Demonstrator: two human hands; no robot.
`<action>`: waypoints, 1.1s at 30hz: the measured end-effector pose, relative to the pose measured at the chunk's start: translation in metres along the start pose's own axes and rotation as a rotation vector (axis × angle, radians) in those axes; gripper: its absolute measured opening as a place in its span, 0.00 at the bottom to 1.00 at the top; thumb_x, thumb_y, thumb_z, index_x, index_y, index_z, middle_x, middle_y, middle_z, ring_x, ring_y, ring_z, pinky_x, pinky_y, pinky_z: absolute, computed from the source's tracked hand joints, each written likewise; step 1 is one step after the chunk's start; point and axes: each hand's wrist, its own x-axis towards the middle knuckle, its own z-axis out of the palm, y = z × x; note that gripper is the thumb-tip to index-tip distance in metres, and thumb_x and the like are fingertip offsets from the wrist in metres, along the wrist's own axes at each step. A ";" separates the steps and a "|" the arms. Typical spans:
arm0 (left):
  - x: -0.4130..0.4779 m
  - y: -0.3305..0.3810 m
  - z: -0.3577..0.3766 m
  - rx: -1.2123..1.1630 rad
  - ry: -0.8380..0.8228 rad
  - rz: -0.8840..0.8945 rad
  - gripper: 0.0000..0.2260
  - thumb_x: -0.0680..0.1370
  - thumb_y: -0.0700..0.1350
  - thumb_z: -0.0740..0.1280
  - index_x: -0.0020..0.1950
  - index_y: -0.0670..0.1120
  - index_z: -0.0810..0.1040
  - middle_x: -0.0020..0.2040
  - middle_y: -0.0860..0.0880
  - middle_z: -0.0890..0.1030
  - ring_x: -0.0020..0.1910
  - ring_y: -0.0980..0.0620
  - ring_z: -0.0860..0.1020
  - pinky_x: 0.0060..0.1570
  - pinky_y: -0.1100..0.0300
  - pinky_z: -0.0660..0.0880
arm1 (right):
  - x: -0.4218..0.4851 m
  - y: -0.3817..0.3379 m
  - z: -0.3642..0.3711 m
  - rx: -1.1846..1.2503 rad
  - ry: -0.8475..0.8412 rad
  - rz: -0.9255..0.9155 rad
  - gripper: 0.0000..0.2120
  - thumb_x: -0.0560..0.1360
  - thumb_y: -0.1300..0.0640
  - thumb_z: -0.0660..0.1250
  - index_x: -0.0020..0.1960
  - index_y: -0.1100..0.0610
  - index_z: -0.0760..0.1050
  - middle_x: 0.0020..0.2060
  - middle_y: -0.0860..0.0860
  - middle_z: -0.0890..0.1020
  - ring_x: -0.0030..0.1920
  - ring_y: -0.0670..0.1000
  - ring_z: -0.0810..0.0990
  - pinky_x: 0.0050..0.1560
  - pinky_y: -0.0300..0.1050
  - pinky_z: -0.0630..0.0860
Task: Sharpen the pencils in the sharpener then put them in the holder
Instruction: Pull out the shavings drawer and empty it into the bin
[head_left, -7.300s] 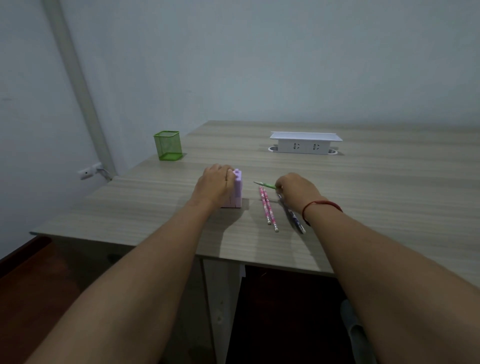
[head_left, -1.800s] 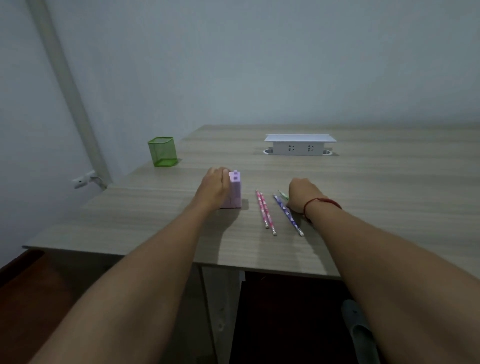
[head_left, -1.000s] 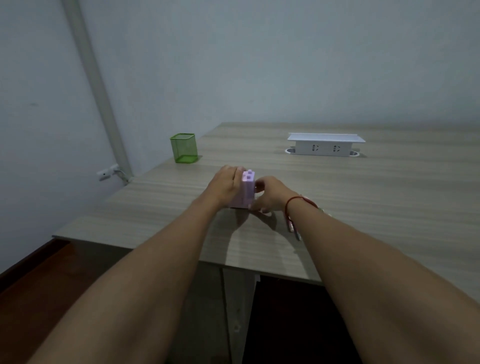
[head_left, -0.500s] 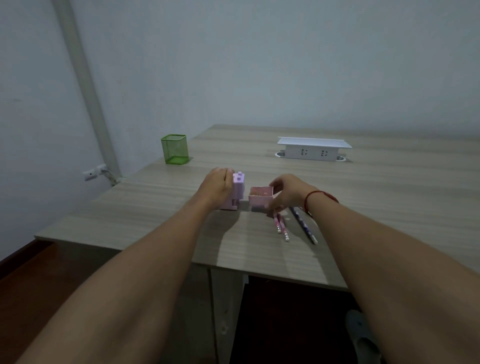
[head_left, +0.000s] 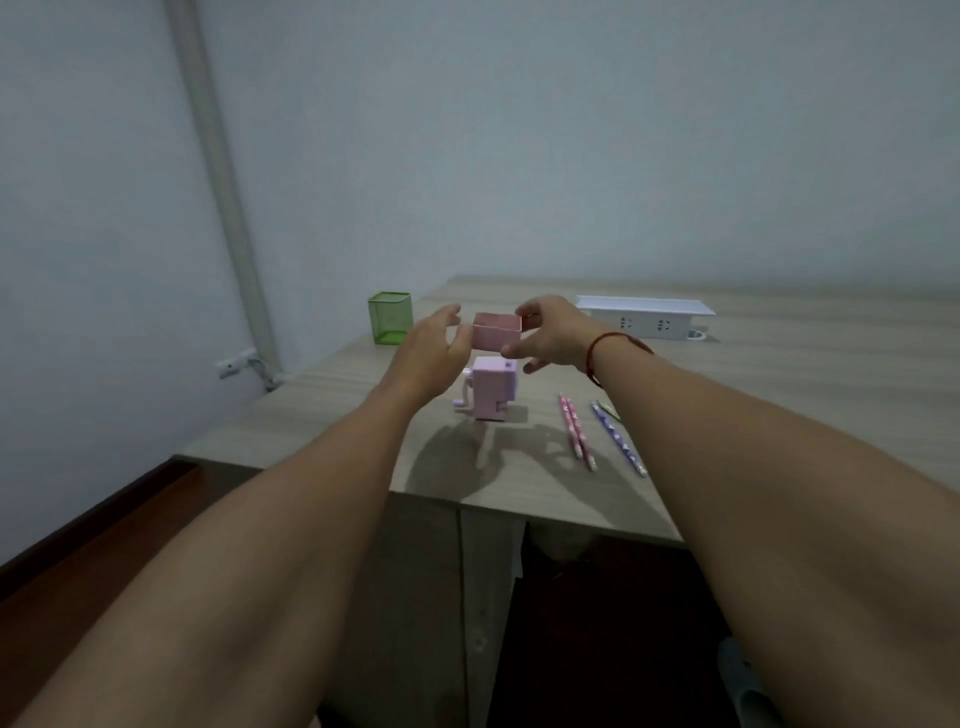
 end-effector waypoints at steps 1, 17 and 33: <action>-0.005 -0.002 -0.011 -0.006 0.019 -0.004 0.20 0.80 0.49 0.57 0.70 0.45 0.70 0.65 0.45 0.77 0.65 0.45 0.73 0.61 0.55 0.69 | -0.001 -0.009 0.009 0.014 -0.014 -0.017 0.29 0.73 0.69 0.72 0.71 0.67 0.65 0.64 0.61 0.75 0.60 0.63 0.79 0.54 0.54 0.81; -0.160 -0.154 -0.191 0.185 0.326 -0.364 0.14 0.78 0.48 0.58 0.59 0.45 0.76 0.53 0.45 0.81 0.47 0.50 0.77 0.45 0.59 0.71 | -0.019 -0.127 0.270 -0.023 -0.438 -0.274 0.20 0.76 0.65 0.69 0.66 0.67 0.71 0.57 0.60 0.78 0.45 0.54 0.78 0.50 0.51 0.80; -0.315 -0.358 -0.084 0.042 0.101 -0.920 0.15 0.78 0.48 0.59 0.61 0.43 0.75 0.57 0.44 0.80 0.56 0.45 0.78 0.52 0.56 0.73 | -0.004 0.060 0.524 -0.065 -0.726 0.002 0.20 0.76 0.63 0.68 0.66 0.66 0.70 0.61 0.61 0.77 0.50 0.56 0.78 0.47 0.53 0.79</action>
